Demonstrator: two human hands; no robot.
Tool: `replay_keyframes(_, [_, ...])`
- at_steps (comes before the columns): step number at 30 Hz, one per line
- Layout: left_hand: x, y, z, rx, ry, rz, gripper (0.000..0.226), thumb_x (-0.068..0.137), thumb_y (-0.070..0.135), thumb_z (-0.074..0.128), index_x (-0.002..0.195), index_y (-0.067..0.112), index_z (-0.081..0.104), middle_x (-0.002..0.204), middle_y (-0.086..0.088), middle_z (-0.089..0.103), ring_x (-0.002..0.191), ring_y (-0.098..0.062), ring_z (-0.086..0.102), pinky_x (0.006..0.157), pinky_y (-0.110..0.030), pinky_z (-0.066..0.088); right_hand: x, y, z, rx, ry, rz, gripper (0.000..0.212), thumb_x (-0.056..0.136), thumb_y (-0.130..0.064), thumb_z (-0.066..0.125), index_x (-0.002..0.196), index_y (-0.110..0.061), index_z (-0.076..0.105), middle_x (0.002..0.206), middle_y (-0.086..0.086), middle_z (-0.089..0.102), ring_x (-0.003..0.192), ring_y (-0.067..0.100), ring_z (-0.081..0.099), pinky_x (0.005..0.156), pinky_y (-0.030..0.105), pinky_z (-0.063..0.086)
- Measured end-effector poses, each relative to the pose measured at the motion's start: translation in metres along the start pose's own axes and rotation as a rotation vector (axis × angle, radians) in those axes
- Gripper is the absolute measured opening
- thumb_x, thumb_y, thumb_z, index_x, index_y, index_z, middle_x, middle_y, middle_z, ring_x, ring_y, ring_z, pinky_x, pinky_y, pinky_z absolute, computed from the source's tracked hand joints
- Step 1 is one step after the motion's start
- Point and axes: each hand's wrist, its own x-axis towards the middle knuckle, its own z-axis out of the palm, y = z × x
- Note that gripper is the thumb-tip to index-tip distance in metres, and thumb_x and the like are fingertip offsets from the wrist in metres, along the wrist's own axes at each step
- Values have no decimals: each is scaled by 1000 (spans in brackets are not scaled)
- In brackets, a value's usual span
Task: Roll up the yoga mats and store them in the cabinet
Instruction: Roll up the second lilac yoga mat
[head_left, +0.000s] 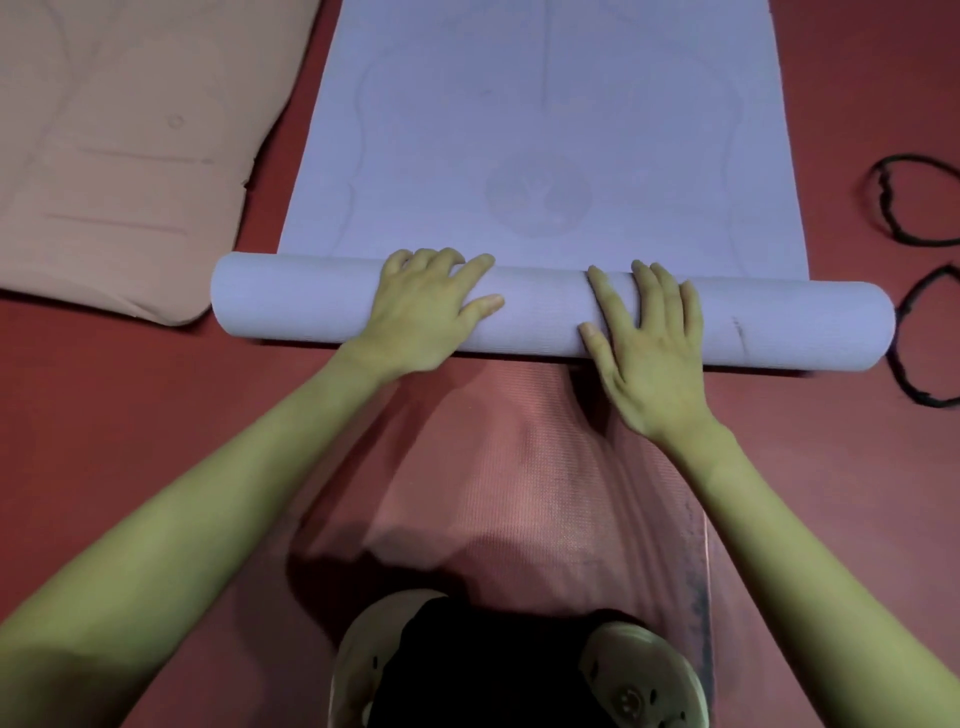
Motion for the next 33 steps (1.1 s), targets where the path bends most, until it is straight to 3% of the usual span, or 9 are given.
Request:
replay_keyframes(6, [-14, 12, 17, 23, 164, -45, 65, 96, 49, 23, 143, 8, 41, 140, -21, 46, 134, -35, 39, 114, -57, 18, 29, 9, 12, -77, 37, 16, 53, 103, -47, 23, 138, -20, 52, 129, 21, 55, 121, 39, 49, 110, 48, 23])
replay_keyframes(10, [-16, 6, 25, 32, 209, -4, 61, 98, 47, 30, 146, 10, 35, 146, -20, 40, 138, -34, 34, 116, -54, 14, 44, 11, 13, -79, 19, 28, 60, 102, -51, 17, 131, -19, 58, 118, 19, 60, 110, 37, 55, 104, 47, 26])
replay_keyframes(13, [-4, 1, 22, 29, 197, -9, 60, 95, 47, 29, 142, 11, 42, 141, -17, 47, 133, -31, 40, 114, -52, 17, 37, 8, 12, -48, 24, 31, 58, 103, -49, 22, 138, -14, 53, 129, 26, 54, 121, 42, 50, 109, 52, 25])
replay_keyframes(16, [13, -4, 9, -7, 131, -25, 69, 90, 52, 18, 142, 14, 43, 138, -13, 49, 132, -28, 41, 114, -50, 15, 26, 5, 8, -8, -11, 32, 60, 100, -48, 31, 149, -14, 37, 148, 27, 35, 139, 42, 31, 115, 55, 14])
replay_keyframes(21, [30, -10, -1, -48, 108, 5, 77, 86, 56, 7, 144, 15, 38, 141, -11, 45, 134, -25, 37, 115, -49, 13, 36, 16, 3, 47, -90, 3, 75, 91, -68, 29, 152, -23, 30, 153, 20, 30, 144, 36, 22, 116, 51, 8])
replay_keyframes(25, [27, -14, -4, -97, 143, 21, 79, 86, 63, 22, 147, 12, 34, 149, -15, 37, 141, -27, 28, 117, -53, 6, 64, 24, -1, 98, -206, 20, 97, 73, -85, 29, 150, -26, 33, 148, 19, 36, 141, 34, 25, 115, 50, 7])
replay_keyframes(29, [39, -26, -11, -7, 20, 67, 98, 78, 66, 59, 151, 11, 23, 154, -17, 28, 145, -29, 21, 117, -54, 4, 89, 34, -4, 42, -319, -15, 118, 51, -90, 32, 150, -27, 31, 144, 18, 40, 137, 35, 31, 113, 50, 13])
replay_keyframes(31, [50, -34, -19, -10, -34, 98, 106, 70, 61, 73, 148, 7, 27, 149, -17, 36, 140, -30, 31, 116, -51, 13, 97, 38, -4, 13, -330, -42, 118, 47, -89, 34, 149, -28, 34, 139, 18, 46, 132, 35, 39, 109, 50, 19])
replay_keyframes(33, [59, -39, -24, -51, -40, 139, 105, 62, 59, 80, 140, 3, 40, 132, -18, 52, 122, -35, 49, 106, -47, 32, 102, 41, -3, -12, -305, -78, 114, 47, -90, 36, 144, -30, 42, 128, 16, 56, 119, 35, 51, 103, 49, 26])
